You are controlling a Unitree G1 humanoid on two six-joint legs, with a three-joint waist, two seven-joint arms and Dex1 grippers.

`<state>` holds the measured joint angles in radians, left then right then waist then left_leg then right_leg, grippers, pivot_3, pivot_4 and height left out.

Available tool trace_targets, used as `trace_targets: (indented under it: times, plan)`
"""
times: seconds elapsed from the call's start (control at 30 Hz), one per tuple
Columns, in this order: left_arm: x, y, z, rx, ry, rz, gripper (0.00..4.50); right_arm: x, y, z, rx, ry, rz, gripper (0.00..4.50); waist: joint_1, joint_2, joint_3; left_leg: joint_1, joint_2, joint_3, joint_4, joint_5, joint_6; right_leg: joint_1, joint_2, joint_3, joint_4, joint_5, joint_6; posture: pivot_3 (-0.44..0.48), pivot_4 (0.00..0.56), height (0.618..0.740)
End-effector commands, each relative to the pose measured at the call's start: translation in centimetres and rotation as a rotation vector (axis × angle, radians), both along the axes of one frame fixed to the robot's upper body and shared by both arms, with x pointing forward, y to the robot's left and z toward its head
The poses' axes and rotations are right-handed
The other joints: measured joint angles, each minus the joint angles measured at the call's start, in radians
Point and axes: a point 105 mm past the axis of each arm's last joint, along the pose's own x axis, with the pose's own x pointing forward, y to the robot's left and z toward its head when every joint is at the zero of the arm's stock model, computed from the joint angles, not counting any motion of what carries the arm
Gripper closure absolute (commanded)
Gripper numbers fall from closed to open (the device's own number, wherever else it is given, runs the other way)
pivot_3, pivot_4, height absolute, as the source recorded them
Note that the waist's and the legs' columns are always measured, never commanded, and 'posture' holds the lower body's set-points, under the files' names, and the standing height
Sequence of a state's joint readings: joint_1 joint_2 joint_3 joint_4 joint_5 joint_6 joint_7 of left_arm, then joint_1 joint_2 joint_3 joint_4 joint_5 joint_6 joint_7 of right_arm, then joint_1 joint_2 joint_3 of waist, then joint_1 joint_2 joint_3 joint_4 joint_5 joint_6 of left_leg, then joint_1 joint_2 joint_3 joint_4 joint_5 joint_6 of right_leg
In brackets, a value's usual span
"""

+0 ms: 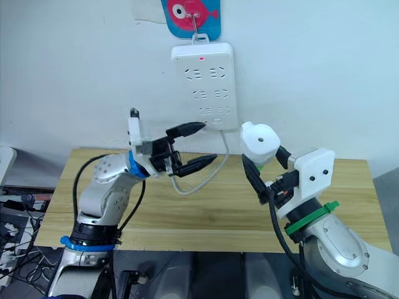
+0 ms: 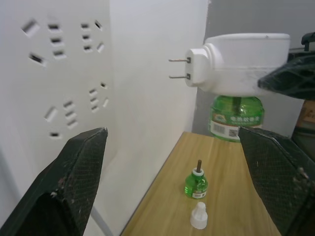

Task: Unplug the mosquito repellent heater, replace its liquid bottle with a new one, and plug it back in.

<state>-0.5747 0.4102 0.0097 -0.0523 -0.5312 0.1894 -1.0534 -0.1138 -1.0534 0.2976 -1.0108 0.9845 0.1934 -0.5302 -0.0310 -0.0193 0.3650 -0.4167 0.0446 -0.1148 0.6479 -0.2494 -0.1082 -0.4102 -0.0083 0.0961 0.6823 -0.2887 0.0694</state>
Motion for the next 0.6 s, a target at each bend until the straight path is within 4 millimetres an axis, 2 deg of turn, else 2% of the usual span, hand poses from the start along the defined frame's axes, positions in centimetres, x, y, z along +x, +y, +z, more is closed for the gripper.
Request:
trace_targets:
  times: [0.03, 0.2, 0.33, 0.47, 0.6]
  plan:
    - [1.3, 0.7, 1.5, -0.004, -0.022, -0.007, 0.03, -0.9, 0.6, 1.2, 0.004, -0.067, 0.050, 1.58, 0.002, 0.000, 0.000, 0.000, 0.000, 0.000, 0.000, 0.000, 0.000, 0.000, 0.000, 0.000, 0.000, 0.000, 0.000, 0.064, 0.338, 0.740]
    - [3.2, 1.4, 2.4, 0.003, -0.053, 0.017, 0.03, -0.8, 0.5, 1.1, 0.001, -0.070, 0.048, 1.58, 0.002, 0.000, 0.000, 0.000, 0.000, 0.000, 0.000, 0.000, 0.000, 0.000, 0.000, 0.000, 0.000, 0.000, 0.000, 0.061, 0.342, 0.740]
    - [3.9, 1.8, 2.7, -0.002, -0.063, 0.035, 0.03, -0.8, 0.5, 1.1, 0.003, -0.070, 0.046, 1.58, 0.002, 0.000, 0.000, 0.000, 0.000, 0.000, 0.003, -0.001, 0.002, 0.000, 0.000, 0.000, 0.004, 0.000, 0.000, 0.054, 0.340, 0.740]
    - [3.8, 2.4, 2.8, 0.000, -0.077, 0.049, 0.03, -0.8, 0.3, 1.0, 0.003, -0.070, 0.039, 1.58, 0.002, 0.000, 0.000, 0.000, -0.001, -0.001, 0.011, -0.001, 0.003, 0.000, 0.001, 0.000, 0.012, 0.000, 0.000, 0.053, 0.341, 0.740]
    - [3.5, 3.9, 2.8, 0.018, -0.082, 0.102, 0.03, -0.9, 0.2, 0.9, 0.002, -0.074, 0.034, 1.58, -0.002, 0.000, 0.000, 0.001, -0.001, -0.002, 0.013, -0.001, 0.003, 0.000, 0.002, 0.001, 0.015, 0.000, 0.000, 0.058, 0.341, 0.740]
